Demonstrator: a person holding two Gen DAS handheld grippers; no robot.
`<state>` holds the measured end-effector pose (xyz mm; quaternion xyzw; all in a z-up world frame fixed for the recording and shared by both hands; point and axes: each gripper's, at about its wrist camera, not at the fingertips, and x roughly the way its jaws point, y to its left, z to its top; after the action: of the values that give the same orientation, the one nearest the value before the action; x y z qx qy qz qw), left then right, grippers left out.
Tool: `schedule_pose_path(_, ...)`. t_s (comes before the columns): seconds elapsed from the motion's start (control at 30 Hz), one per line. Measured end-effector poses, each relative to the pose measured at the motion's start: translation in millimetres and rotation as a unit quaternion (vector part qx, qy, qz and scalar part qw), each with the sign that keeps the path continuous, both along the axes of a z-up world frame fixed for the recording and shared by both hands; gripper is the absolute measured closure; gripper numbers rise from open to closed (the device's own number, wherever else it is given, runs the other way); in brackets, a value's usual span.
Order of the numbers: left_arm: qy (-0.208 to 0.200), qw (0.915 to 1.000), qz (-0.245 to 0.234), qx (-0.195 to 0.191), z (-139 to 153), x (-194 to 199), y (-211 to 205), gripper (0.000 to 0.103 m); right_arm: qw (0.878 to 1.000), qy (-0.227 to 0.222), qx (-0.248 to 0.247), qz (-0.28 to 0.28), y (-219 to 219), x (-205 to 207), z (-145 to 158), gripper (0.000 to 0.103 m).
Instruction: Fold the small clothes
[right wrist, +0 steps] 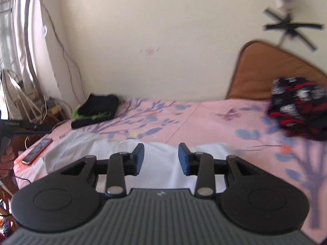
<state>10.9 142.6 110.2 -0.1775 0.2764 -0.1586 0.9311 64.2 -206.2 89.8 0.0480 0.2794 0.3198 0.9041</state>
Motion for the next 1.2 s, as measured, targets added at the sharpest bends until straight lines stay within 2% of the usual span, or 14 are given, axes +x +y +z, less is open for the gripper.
schedule_pose_path(0.07,0.026,0.9996,-0.007,0.011,-17,25,-12,0.078,0.999,0.035,-0.005,-0.001,13,26,-13,0.065)
schedule_pose_path(0.1,0.044,0.9985,0.008,0.031,-29,38,-16,0.078,0.999,0.046,-0.015,-0.013,16,38,-20,0.067)
schedule_pose_path(0.13,0.060,0.9968,0.019,0.050,-41,49,-18,0.086,0.997,0.060,-0.027,-0.037,15,48,-27,0.067)
schedule_pose_path(0.17,0.072,0.9949,0.023,0.066,-53,58,-18,0.089,0.995,0.075,-0.033,-0.065,12,61,-35,0.070)
schedule_pose_path(0.2,0.072,0.9944,0.025,0.074,-61,62,-16,0.097,0.993,0.082,-0.031,-0.084,6,70,-43,0.087)
schedule_pose_path(0.23,0.062,0.9955,0.027,0.066,-64,62,-15,0.097,0.991,0.082,-0.020,-0.102,-2,74,-49,0.090)
schedule_pose_path(0.27,0.064,0.9957,0.029,0.061,-64,62,-12,0.097,0.989,0.088,-0.006,-0.119,-11,77,-53,0.103)
schedule_pose_path(0.37,0.052,0.9947,0.037,0.081,-64,57,-17,0.097,0.987,0.088,0.044,-0.127,-24,70,-64,0.103)
schedule_pose_path(0.5,0.027,0.9930,0.053,0.102,-67,50,-27,0.097,0.989,0.053,0.030,-0.131,-18,55,-63,0.102)
schedule_pose_path(0.6,0.000,0.9896,0.064,0.129,-71,43,-35,0.097,0.990,0.045,0.022,-0.132,-16,56,-62,0.102)
schedule_pose_path(0.7,-0.007,0.9859,0.069,0.152,-71,40,-42,0.097,0.990,0.044,0.023,-0.131,-17,59,-62,0.101)
schedule_pose_path(1.07,-0.011,0.9871,0.068,0.144,-72,38,-40,0.097,0.989,0.022,0.023,-0.143,-13,39,-59,0.095)
schedule_pose_path(1.13,-0.011,0.9874,0.068,0.143,-72,39,-39,0.097,0.989,0.019,0.031,-0.144,-16,34,-59,0.092)
schedule_pose_path(1.2,-0.011,0.9874,0.068,0.142,-72,38,-39,0.097,0.989,0.011,0.039,-0.143,-17,27,-58,0.082)
